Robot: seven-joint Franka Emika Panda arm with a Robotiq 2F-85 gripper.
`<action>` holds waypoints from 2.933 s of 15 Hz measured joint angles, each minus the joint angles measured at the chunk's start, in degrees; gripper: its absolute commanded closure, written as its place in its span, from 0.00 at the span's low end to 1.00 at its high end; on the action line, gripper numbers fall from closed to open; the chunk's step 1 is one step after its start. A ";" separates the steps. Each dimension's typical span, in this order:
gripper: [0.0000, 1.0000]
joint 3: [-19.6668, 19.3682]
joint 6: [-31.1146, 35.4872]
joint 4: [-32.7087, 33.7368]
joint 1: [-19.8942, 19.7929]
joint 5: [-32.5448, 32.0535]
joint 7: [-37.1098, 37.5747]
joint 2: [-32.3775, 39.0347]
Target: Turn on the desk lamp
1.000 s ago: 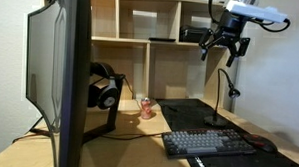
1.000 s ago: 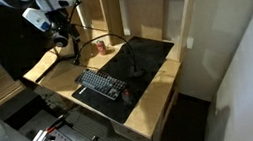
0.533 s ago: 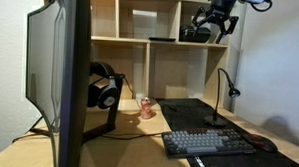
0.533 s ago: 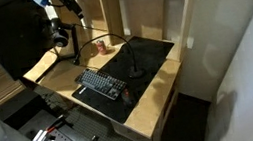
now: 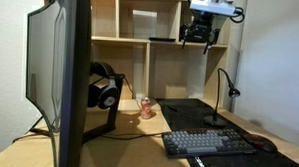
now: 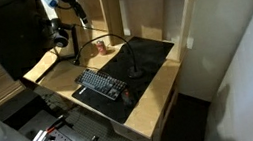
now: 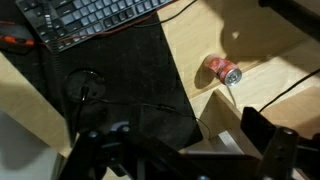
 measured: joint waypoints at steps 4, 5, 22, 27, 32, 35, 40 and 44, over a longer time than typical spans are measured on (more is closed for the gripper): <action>0.00 2.39 -0.53 13.16 0.89 -6.64 19.29 12.34; 0.00 2.03 -2.15 16.37 1.48 -7.37 23.03 15.10; 0.00 -5.08 -9.34 29.29 5.89 -5.73 42.60 32.58; 0.00 -6.81 -13.09 33.50 7.20 -2.66 54.03 38.62; 0.00 -8.33 -13.01 40.54 7.12 1.09 61.13 46.96; 0.00 -8.33 -13.01 40.65 7.44 1.09 61.17 46.56; 0.00 -8.50 -12.93 45.25 6.95 6.33 69.35 51.82; 0.00 -9.05 -11.38 54.59 5.61 9.78 78.42 60.06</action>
